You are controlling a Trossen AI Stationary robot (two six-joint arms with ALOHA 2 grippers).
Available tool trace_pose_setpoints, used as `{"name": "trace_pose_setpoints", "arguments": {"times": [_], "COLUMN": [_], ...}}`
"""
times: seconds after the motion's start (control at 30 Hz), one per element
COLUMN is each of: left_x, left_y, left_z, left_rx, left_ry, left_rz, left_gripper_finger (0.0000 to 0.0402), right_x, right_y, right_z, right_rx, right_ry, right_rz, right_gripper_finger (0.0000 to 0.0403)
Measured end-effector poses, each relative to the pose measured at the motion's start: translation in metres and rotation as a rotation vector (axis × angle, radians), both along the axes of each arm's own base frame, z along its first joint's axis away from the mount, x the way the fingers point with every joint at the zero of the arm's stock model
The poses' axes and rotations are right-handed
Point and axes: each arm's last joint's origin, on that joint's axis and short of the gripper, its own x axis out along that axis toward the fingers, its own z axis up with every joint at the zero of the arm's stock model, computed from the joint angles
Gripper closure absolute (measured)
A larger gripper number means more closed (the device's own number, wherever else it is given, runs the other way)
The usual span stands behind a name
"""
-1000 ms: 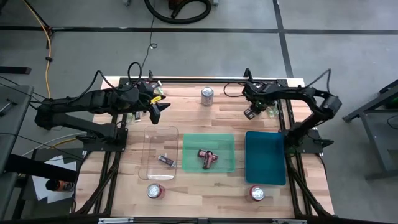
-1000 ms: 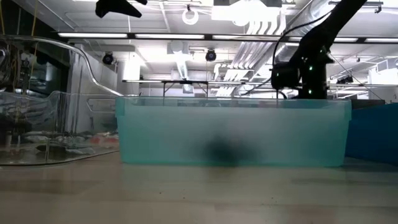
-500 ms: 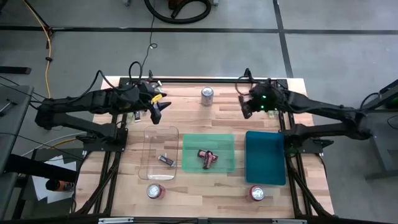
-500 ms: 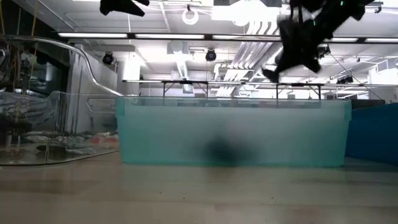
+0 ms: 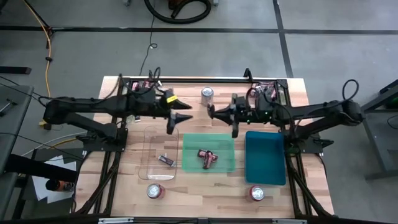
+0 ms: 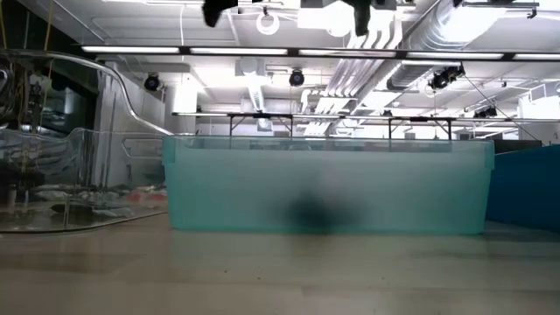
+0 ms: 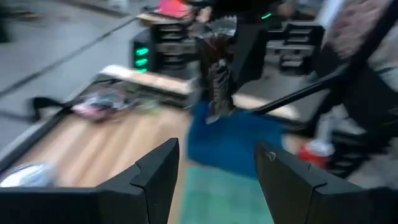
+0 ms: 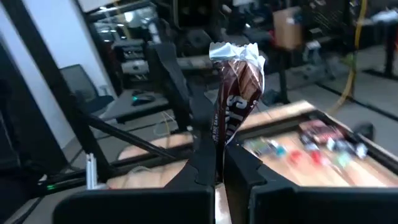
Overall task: Organize candy in baskets
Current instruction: Put the brown white chocolate bar into the transparent bin
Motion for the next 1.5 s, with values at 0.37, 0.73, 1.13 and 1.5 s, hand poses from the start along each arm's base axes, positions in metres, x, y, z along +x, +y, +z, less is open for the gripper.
{"name": "trace_pose_setpoints", "arguments": {"times": [0.37, 0.73, 1.13, 1.5], "left_x": [0.027, 0.026, 0.026, -0.035], "left_y": [-0.003, -0.005, -0.003, 0.017], "left_z": [-0.005, 0.005, 0.007, 0.018], "left_rx": [-0.041, -0.042, 0.005, 0.057], "left_ry": [-0.112, -0.206, -0.221, -0.01], "left_rz": [-0.08, -0.156, -0.16, -0.017], "left_gripper_finger": [0.0206, 0.0217, 0.0385, 0.0398], "right_x": [0.032, 0.034, 0.034, 0.014], "right_y": [0.012, 0.012, 0.01, 0.0], "right_z": [0.028, 0.029, 0.028, 0.034], "right_rx": [-0.12, -0.144, -0.13, -0.172], "right_ry": [0.102, 0.131, 0.14, 0.227], "right_rz": [0.113, 0.119, 0.063, -0.106], "right_gripper_finger": [0.0402, 0.0402, 0.0334, 0.0203]}}
